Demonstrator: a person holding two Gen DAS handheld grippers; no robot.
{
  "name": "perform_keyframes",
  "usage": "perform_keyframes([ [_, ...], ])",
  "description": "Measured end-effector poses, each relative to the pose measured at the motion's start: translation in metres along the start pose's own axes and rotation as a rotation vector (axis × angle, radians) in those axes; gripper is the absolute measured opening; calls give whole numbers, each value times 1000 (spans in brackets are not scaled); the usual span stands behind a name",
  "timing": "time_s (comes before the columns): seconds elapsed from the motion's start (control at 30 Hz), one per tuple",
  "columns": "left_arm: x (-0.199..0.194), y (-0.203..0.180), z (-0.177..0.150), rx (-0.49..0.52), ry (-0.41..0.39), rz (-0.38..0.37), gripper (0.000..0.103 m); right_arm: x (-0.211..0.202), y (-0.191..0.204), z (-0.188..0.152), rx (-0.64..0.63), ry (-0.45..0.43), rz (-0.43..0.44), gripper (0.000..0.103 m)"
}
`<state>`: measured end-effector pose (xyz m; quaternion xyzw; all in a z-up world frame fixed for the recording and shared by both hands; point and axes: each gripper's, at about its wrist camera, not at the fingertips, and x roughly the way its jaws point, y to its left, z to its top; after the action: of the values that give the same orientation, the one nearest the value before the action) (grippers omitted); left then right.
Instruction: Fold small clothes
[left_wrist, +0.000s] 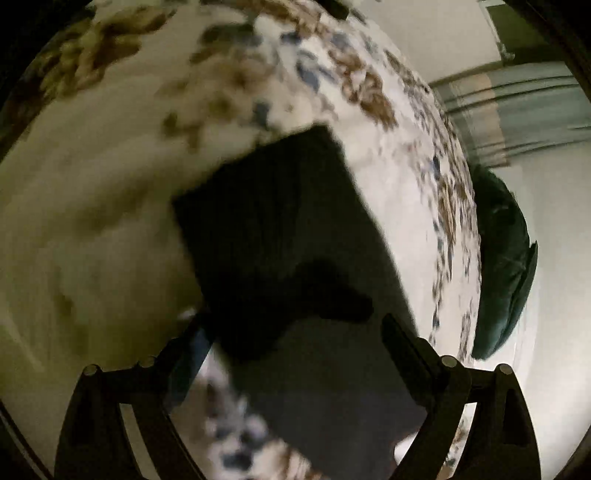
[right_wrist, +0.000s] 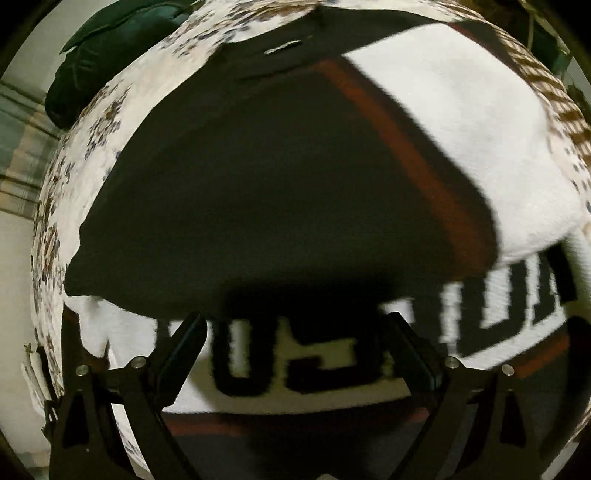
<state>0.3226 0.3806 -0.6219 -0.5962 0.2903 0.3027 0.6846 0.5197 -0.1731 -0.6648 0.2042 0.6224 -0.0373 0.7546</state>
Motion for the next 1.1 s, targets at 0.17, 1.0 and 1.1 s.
perform_keyframes([
  [0.17, 0, -23, 8, 90, -76, 2, 18, 9, 21, 5, -34, -7, -35, 98],
  [1.0, -75, -293, -256, 1200, -22, -210, 7, -50, -9, 44, -88, -119, -252, 98],
  [1.1, -68, -306, -315, 1292, 45, -223, 7, -60, -39, 49, -39, -125, -234, 98],
])
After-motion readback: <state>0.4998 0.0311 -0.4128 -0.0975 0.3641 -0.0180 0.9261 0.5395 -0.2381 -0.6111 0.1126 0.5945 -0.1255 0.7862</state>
